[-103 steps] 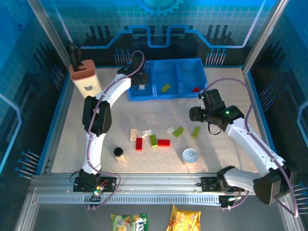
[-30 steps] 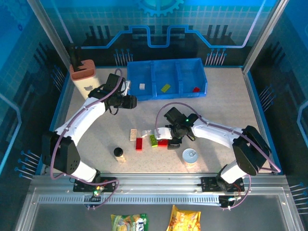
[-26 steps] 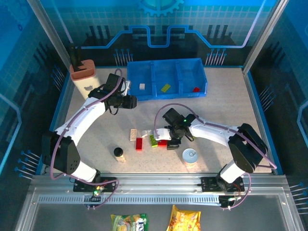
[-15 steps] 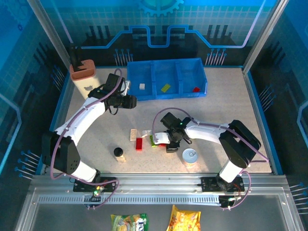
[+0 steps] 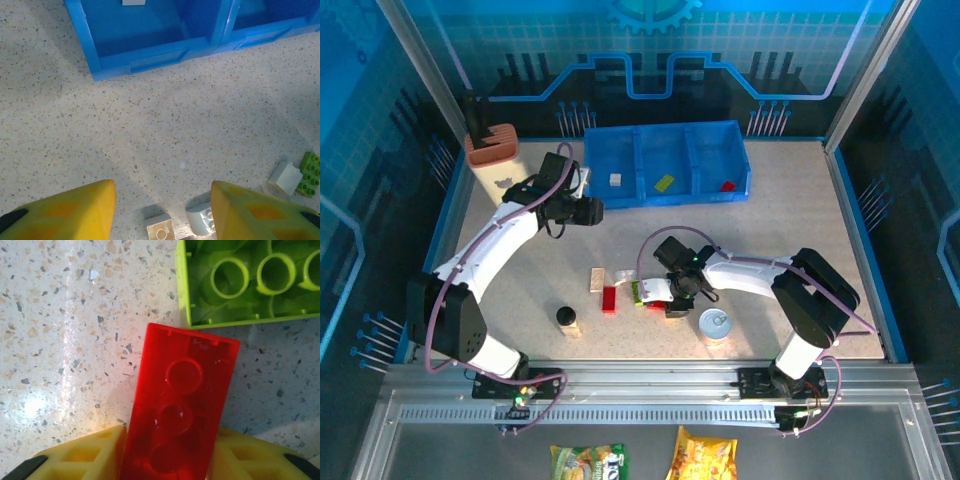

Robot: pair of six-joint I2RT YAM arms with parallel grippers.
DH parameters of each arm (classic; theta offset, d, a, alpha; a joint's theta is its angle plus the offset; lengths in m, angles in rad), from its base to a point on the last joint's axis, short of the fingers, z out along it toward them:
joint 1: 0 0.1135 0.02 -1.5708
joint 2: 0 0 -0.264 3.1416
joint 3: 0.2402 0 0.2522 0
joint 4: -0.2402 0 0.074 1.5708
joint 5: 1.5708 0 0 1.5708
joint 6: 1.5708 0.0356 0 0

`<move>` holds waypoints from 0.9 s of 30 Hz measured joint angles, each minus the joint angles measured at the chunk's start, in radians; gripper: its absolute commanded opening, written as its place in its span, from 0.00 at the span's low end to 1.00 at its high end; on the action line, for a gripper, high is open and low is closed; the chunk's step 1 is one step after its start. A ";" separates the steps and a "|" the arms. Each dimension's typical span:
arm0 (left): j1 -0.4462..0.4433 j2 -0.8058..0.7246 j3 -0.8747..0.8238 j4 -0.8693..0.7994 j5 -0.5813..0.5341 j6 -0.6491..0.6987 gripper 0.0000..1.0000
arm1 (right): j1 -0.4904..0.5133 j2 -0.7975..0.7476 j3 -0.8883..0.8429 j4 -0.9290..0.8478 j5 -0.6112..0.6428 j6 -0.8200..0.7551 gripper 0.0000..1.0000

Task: Sort the legos into containers by color
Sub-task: Pick up the lego from the bottom-center of the table.

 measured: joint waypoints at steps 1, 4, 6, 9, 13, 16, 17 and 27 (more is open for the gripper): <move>0.000 0.000 0.000 0.000 0.000 0.000 0.54 | 0.000 0.000 0.000 0.000 -0.001 0.000 0.40; 0.001 0.000 0.000 0.000 0.000 0.000 0.54 | 0.000 -0.005 -0.002 0.000 -0.002 0.000 0.36; 0.001 0.000 0.000 0.000 0.000 0.000 0.54 | 0.000 -0.010 -0.005 0.003 0.000 0.000 0.35; 0.001 0.000 0.000 0.000 0.000 0.000 0.54 | 0.000 -0.019 -0.009 0.007 0.005 0.000 0.33; 0.001 0.000 0.000 0.000 0.000 0.000 0.54 | 0.000 -0.048 -0.009 0.004 0.003 0.000 0.32; 0.001 0.000 0.000 0.000 0.000 0.000 0.54 | -0.002 -0.071 -0.009 0.002 -0.003 0.000 0.31; 0.001 0.000 0.000 0.000 0.000 0.000 0.54 | -0.004 -0.080 -0.009 0.002 -0.007 0.001 0.31; 0.009 -0.001 0.000 0.000 0.000 0.000 0.54 | -0.101 -0.131 0.001 0.012 -0.056 0.130 0.25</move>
